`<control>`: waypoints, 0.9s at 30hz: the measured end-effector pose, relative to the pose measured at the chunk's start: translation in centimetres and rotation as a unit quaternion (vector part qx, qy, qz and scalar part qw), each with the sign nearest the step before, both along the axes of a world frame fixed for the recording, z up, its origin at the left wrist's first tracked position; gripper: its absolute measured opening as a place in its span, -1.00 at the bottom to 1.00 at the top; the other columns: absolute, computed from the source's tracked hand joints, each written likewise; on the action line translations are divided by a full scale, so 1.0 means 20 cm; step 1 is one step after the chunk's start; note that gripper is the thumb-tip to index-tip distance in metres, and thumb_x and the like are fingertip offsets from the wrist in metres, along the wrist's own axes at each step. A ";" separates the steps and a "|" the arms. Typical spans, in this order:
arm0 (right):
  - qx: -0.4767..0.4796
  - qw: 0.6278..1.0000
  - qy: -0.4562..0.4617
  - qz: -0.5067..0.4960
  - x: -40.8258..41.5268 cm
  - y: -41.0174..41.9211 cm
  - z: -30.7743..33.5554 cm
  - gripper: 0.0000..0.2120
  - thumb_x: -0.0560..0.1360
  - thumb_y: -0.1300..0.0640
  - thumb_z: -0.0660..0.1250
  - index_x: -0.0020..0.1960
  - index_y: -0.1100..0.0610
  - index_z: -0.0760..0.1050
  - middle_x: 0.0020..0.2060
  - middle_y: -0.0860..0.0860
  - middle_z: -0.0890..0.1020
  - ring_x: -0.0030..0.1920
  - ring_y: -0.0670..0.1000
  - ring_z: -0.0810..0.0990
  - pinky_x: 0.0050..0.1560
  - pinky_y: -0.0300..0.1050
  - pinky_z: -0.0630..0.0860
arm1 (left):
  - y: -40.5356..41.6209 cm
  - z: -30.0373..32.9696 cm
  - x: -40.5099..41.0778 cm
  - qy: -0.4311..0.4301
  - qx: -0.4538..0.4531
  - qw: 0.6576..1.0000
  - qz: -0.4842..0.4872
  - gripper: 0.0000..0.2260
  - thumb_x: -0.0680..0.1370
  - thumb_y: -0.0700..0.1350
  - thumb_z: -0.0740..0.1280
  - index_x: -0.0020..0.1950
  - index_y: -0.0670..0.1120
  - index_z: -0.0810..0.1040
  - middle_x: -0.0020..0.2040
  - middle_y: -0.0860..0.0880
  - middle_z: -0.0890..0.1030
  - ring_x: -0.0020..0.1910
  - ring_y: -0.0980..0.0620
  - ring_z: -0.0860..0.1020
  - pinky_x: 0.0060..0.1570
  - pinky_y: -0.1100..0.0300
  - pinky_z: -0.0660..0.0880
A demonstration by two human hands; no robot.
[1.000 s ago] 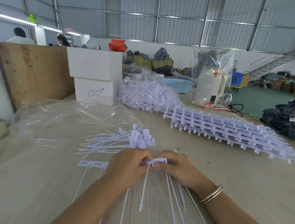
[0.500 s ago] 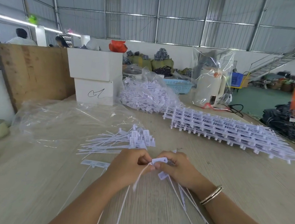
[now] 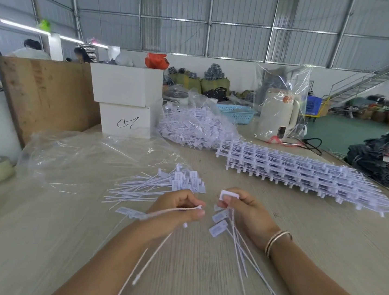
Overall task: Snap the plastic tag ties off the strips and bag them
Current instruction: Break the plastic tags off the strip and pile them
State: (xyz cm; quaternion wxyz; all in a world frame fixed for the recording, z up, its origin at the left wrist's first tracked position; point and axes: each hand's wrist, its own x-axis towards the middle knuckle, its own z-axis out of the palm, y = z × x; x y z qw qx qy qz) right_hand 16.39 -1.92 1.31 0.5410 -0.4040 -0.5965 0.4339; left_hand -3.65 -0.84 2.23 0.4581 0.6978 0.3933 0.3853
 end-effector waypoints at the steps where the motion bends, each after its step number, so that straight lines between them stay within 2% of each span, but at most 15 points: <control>1: -0.002 1.000 -0.031 -0.004 0.00 0.00 0.00 -0.91 0.48 0.16 0.32 -0.13 0.16 0.58 -0.23 -0.01 0.60 -0.15 -0.05 0.57 -0.03 -0.17 0.47 | 0.00 0.00 0.00 0.028 0.022 0.999 0.014 -0.83 0.45 -0.19 0.45 -0.24 0.07 0.57 -0.24 0.11 0.66 -0.25 0.27 0.58 -0.29 0.42 0.45; 3: 0.010 0.988 -0.154 -0.002 -0.02 0.01 -0.01 -0.91 0.50 0.18 0.33 -0.10 0.21 0.56 -0.17 0.05 0.55 -0.14 -0.04 0.54 -0.05 -0.21 0.45 | -0.02 -0.02 0.00 0.117 0.087 0.988 0.043 -0.82 0.45 -0.15 0.46 -0.20 0.13 0.54 -0.23 0.16 0.60 -0.29 0.35 0.52 -0.26 0.48 0.42; 6: 0.067 0.930 -0.359 -0.039 -0.05 0.03 -0.03 -0.88 0.48 0.14 0.38 -0.07 0.20 0.57 -0.07 0.06 0.54 -0.04 -0.02 0.50 0.11 -0.14 0.38 | -0.03 -0.03 0.02 0.228 0.170 0.957 0.062 -0.80 0.48 -0.15 0.39 -0.03 0.14 0.49 -0.14 0.20 0.52 -0.14 0.25 0.51 -0.10 0.28 0.48; 8: 0.066 0.911 -0.402 -0.063 -0.05 0.03 -0.03 -0.85 0.46 0.08 0.39 0.02 0.09 0.56 0.01 -0.04 0.50 0.06 -0.06 0.46 0.26 -0.03 0.30 | -0.04 -0.03 0.02 0.269 0.201 0.939 0.068 -0.72 0.49 -0.19 0.31 0.13 0.10 0.44 -0.10 0.20 0.47 -0.09 0.19 0.48 -0.07 0.21 0.47; 11: 0.041 0.919 -0.387 -0.068 -0.05 0.02 -0.02 -0.76 0.46 0.09 0.40 0.10 -0.05 0.49 0.05 -0.13 0.47 0.13 -0.11 0.42 0.32 0.05 0.26 | -0.04 -0.03 0.01 0.294 0.224 0.926 0.078 -0.61 0.48 -0.24 0.25 0.24 0.10 0.36 -0.01 0.20 0.42 -0.07 0.18 0.45 -0.12 0.26 0.40; 14: 0.050 0.930 -0.355 -0.080 -0.06 0.01 -0.01 -0.84 0.50 0.06 0.34 0.05 -0.12 0.47 0.05 -0.18 0.48 0.14 -0.14 0.42 0.34 0.08 0.25 | -0.04 -0.03 0.02 0.300 0.243 0.918 0.089 -0.57 0.50 -0.27 0.23 0.31 0.05 0.32 0.09 0.14 0.39 -0.02 0.15 0.45 -0.07 0.23 0.43; 17: 0.081 0.932 -0.339 -0.101 -0.07 0.00 0.00 -0.91 0.54 0.01 0.27 -0.03 -0.08 0.55 0.02 -0.20 0.50 0.15 -0.14 0.41 0.32 0.01 0.17 | -0.05 -0.03 0.04 0.306 0.269 0.908 0.093 -0.58 0.52 -0.27 0.24 0.34 -0.01 0.29 0.22 0.05 0.34 0.07 0.05 0.49 0.01 0.11 0.47; 19: 0.103 0.912 -0.384 -0.095 -0.09 -0.02 -0.01 -0.82 0.54 -0.04 0.25 -0.07 -0.01 0.60 0.02 -0.22 0.49 0.14 -0.17 0.37 0.26 -0.08 0.07 | -0.06 -0.04 0.07 0.314 0.289 0.900 0.088 -0.61 0.53 -0.24 0.24 0.33 -0.02 0.30 0.22 0.04 0.31 0.02 0.02 0.51 -0.07 0.09 0.47; 21: 0.120 0.897 -0.421 -0.071 -0.10 -0.02 -0.02 -0.78 0.53 -0.06 0.27 -0.08 0.03 0.63 0.02 -0.21 0.48 0.15 -0.19 0.33 0.25 -0.10 0.03 | -0.07 -0.04 0.11 0.322 0.312 0.890 0.085 -0.67 0.55 -0.17 0.23 0.30 -0.01 0.32 0.18 0.04 0.31 -0.06 0.03 0.50 -0.22 0.18 0.40; 24: 0.108 0.908 -0.402 -0.043 -0.10 -0.02 -0.01 -0.83 0.51 0.00 0.31 -0.12 0.05 0.64 -0.03 -0.18 0.53 0.13 -0.15 0.39 0.28 -0.02 0.09 | -0.07 -0.04 0.12 0.316 0.331 0.885 0.082 -0.70 0.54 -0.11 0.24 0.27 0.01 0.34 0.17 0.06 0.34 -0.03 0.07 0.49 -0.25 0.26 0.31; 27: 0.067 0.955 -0.288 -0.020 -0.08 -0.01 0.01 -0.89 0.49 0.19 0.34 -0.19 0.11 0.61 -0.14 -0.11 0.55 0.00 -0.11 0.50 0.21 -0.02 0.29 | -0.07 -0.03 0.08 0.320 0.337 0.882 0.081 -0.68 0.51 -0.04 0.24 0.26 0.05 0.37 0.15 0.09 0.47 0.06 0.07 0.49 -0.08 0.16 0.42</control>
